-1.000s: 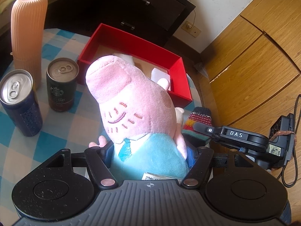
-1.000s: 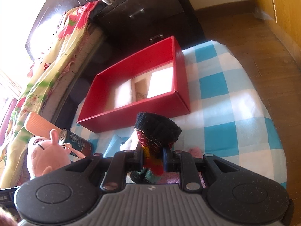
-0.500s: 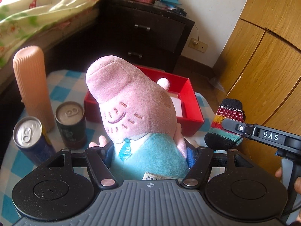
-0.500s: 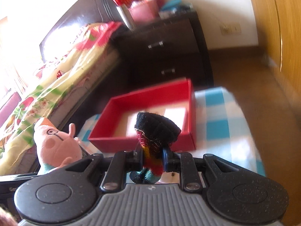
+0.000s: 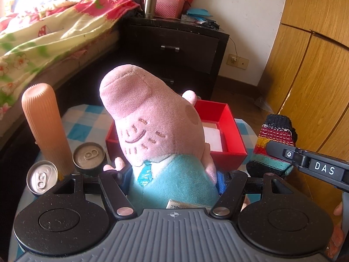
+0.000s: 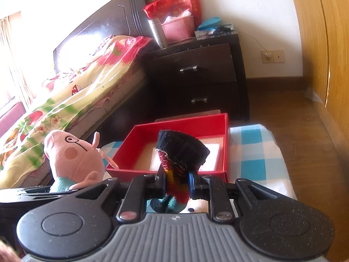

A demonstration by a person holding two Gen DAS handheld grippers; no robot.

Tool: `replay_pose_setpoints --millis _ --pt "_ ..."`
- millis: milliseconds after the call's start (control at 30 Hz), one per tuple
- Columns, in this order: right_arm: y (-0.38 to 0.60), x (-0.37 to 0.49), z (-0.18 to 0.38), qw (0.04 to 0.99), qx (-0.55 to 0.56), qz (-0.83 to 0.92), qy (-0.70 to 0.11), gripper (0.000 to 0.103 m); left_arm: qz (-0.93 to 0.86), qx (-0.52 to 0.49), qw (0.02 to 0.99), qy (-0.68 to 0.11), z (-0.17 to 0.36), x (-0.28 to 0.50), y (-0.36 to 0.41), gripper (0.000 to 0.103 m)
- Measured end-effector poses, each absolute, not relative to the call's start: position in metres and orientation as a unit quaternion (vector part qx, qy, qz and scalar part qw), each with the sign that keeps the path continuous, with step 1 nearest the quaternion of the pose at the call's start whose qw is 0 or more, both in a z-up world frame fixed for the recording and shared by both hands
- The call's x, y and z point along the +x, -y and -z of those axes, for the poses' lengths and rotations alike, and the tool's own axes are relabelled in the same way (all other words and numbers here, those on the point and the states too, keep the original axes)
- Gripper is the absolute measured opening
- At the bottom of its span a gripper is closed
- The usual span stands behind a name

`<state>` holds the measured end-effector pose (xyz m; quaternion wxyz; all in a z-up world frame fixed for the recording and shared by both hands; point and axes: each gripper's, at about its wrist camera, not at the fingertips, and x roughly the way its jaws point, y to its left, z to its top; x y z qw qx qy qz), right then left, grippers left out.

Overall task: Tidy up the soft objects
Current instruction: 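Carry the pig plush and knit sock in both grippers over the red box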

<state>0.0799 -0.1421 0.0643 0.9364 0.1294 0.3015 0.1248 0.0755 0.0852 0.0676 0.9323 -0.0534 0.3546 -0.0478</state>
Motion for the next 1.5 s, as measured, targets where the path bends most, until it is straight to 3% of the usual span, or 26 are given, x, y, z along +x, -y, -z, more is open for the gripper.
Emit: replay_pose_setpoints --millis 1500 --pt "0.138 0.127 -0.087 0.973 0.089 -0.064 -0.205 0.000 -0.018 -0.021 0.964 -0.264 -0.084 0.134 -0.064 0.067"
